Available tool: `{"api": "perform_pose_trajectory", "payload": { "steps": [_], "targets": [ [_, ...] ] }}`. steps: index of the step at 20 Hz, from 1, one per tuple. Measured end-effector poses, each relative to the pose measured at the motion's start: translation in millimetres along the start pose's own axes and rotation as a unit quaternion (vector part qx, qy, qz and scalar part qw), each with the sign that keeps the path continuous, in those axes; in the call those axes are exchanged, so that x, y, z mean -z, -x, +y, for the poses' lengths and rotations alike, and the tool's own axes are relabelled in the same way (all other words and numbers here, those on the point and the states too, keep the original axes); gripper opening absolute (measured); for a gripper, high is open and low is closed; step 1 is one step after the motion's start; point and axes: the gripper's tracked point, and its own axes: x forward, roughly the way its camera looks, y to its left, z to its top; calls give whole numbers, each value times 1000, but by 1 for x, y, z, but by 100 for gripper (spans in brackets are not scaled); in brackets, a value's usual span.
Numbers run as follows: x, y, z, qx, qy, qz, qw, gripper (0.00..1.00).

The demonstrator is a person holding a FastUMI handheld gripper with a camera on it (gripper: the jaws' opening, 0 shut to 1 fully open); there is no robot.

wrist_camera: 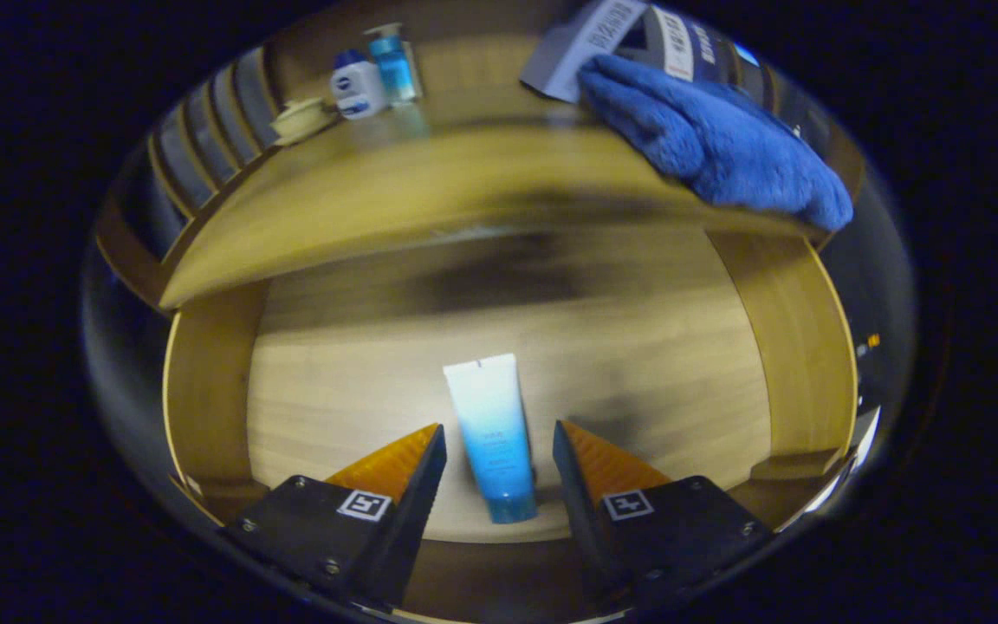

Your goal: Pull open the drawer, take out the items inside it, and place them on the countertop above the cabinet.

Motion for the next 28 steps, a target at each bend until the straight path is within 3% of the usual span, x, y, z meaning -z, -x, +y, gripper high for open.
{"api": "perform_pose_trajectory", "payload": {
  "steps": [3,6,7,8,16,19,23,25,28],
  "targets": [
    [5,-3,1,3,20,21,1000,78],
    [5,-7,1,14,36,39,998,51],
    [7,-6,3,7,34,37,999,52],
    [4,-3,4,1,33,25,999,42],
    [-28,90,13,-52,19,-119,991,42],
    [-47,139,20,-78,-4,-191,978,42],
    [-76,212,29,-124,-30,-292,948,41],
    [-90,243,33,-125,-33,-338,932,41],
    [-114,263,34,-101,-15,-376,921,41]
  ]
}}
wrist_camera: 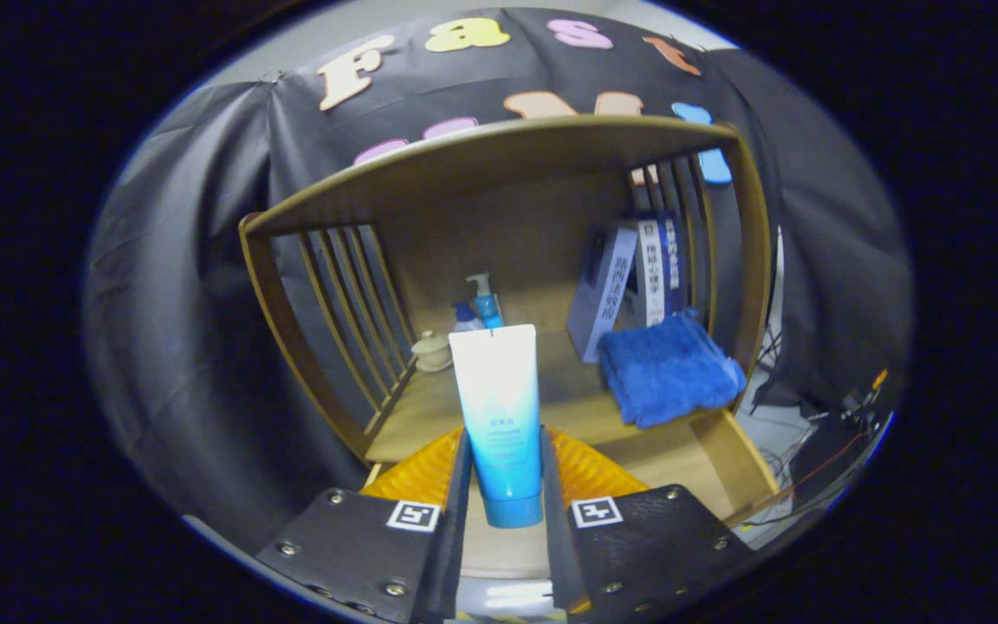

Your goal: Pull open the drawer, take out the items inside it, and place them on the countertop above the cabinet.

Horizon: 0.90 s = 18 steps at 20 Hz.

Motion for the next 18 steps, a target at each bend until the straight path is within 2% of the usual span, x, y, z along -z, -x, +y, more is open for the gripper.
{"api": "perform_pose_trajectory", "payload": {
  "steps": [4,7,9,13,18],
  "targets": [
    [-14,-44,-2,23,0,-26,999,41],
    [-16,-89,-3,25,18,-30,999,41],
    [-15,-121,-12,40,26,-35,998,41],
    [17,-180,-26,58,22,4,998,41],
    [55,-216,-34,67,20,21,997,41]
  ]
}}
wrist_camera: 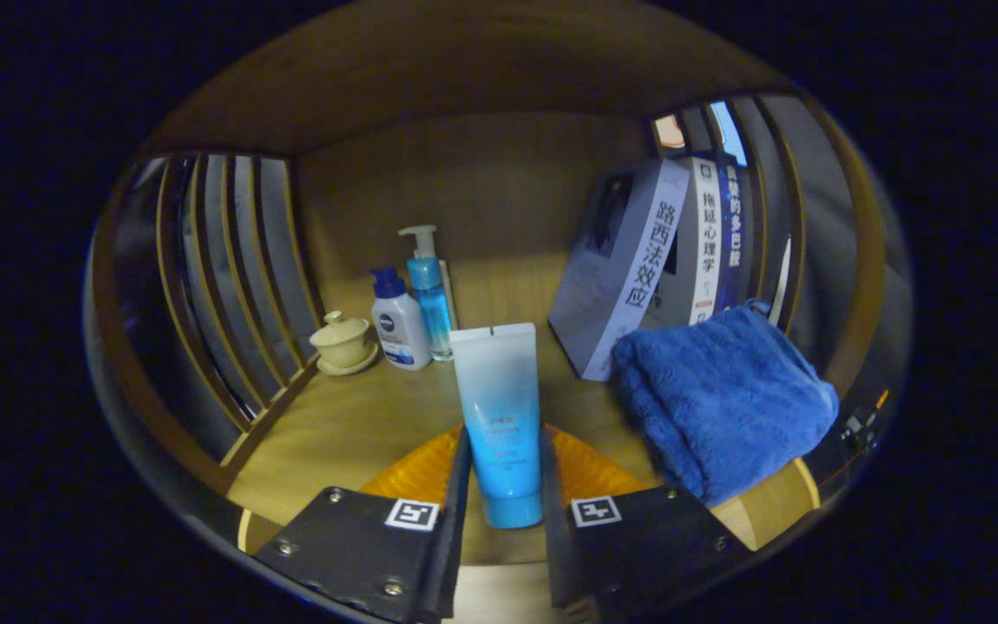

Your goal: Pull open the drawer, take out the items inside it, and place them on the countertop above the cabinet.

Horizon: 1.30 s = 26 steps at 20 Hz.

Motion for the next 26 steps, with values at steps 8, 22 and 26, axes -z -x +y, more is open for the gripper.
{"api": "perform_pose_trajectory", "payload": {
  "steps": [8,22,26],
  "targets": [
    [21,-24,3,12,3,11,1000,41],
    [-21,127,3,-1,24,-104,994,100],
    [-3,192,-3,-8,37,-126,991,100]
  ]
}}
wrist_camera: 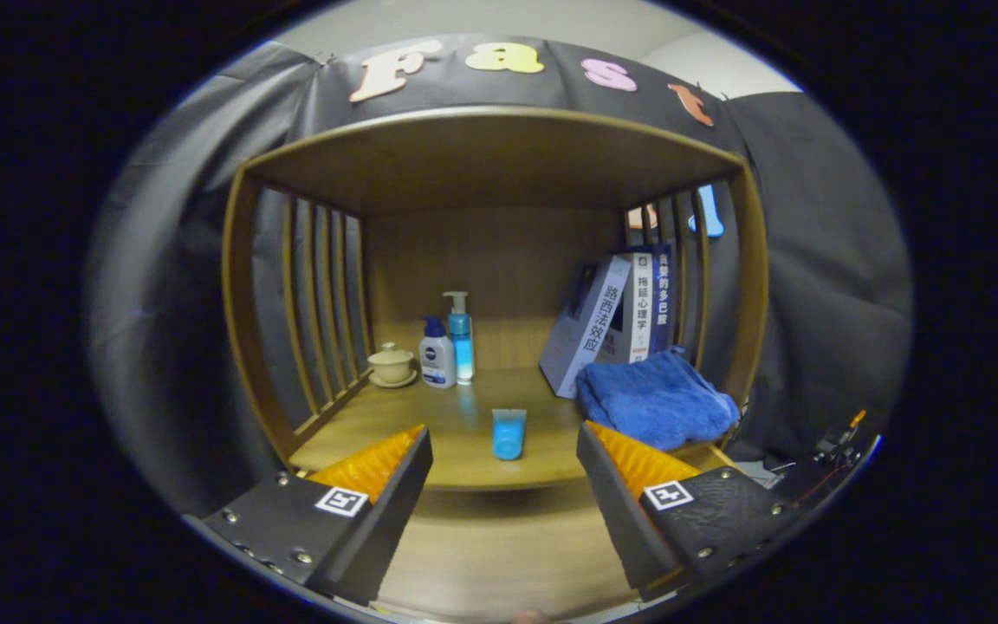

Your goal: Pull open the drawer, take out the items inside it, and place them on the countertop above the cabinet.

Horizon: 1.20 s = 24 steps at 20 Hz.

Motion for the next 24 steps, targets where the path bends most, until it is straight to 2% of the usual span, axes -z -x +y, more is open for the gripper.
{"api": "perform_pose_trajectory", "payload": {
  "steps": [6,10,12,15,19,24],
  "targets": [
    [22,88,-3,-4,21,-20,1000,100],
    [44,135,-22,16,50,-35,998,99],
    [58,152,-28,19,48,-34,998,98],
    [79,176,-37,2,27,-37,999,97],
    [118,187,-59,24,2,-20,1000,98],
    [184,171,-75,28,25,20,999,98]
  ]
}}
